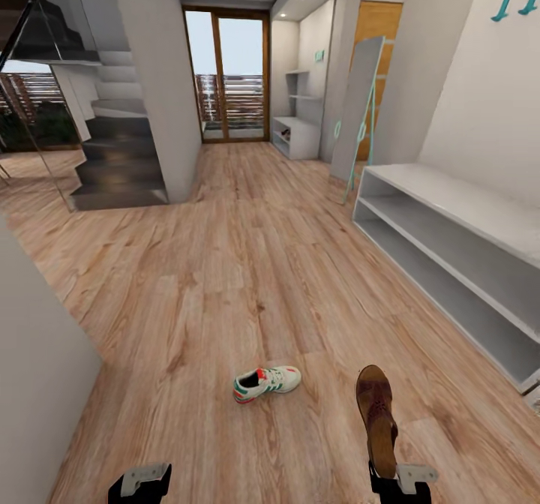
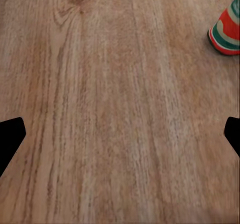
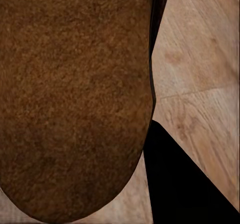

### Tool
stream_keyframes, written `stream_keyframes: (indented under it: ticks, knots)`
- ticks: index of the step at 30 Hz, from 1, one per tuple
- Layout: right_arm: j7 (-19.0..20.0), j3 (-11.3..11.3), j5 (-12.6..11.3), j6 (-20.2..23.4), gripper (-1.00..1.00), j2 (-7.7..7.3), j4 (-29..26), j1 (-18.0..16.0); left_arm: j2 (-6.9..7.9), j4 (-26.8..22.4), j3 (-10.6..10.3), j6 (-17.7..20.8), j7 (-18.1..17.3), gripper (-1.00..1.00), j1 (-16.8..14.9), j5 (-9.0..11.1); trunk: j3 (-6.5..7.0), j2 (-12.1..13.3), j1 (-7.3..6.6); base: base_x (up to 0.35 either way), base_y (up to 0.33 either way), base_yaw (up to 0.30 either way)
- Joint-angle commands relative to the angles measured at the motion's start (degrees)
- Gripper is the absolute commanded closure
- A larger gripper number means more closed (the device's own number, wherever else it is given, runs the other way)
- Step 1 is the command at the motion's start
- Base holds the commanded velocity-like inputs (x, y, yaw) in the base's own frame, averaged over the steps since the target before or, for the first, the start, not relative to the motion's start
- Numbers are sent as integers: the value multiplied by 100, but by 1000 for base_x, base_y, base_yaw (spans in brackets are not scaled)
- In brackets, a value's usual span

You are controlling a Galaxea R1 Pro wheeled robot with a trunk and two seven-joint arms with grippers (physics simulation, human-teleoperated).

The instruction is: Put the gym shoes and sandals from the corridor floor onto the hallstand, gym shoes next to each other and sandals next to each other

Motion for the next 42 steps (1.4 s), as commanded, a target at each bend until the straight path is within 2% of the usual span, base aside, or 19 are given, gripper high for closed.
stream_keyframes:
  ticks: [1,11,21,31,42]
  knots:
    - [-1,-32,17,-16,100,2,6,-5,-1,3,50,-16,-45,-100,-2,-27,-2,-2,-1,1,0,-257]
    - [-4,-34,9,-16,100,9,5,-5,1,3,47,-16,-45,-100,-2,-23,12,-2,-1,7,5,-220]
    - [-4,-40,6,-20,100,4,-2,-5,-10,3,36,-16,-45,-100,-2,-58,12,-2,-1,235,173,-7]
    - [5,-40,6,-24,100,2,-18,-5,-10,1,34,-16,-45,-100,-2,-67,12,-2,-1,277,6,0]
    - [5,-40,0,-25,100,2,-20,-5,-8,-5,38,-16,-45,-100,-2,-62,45,-2,-1,57,0,-108]
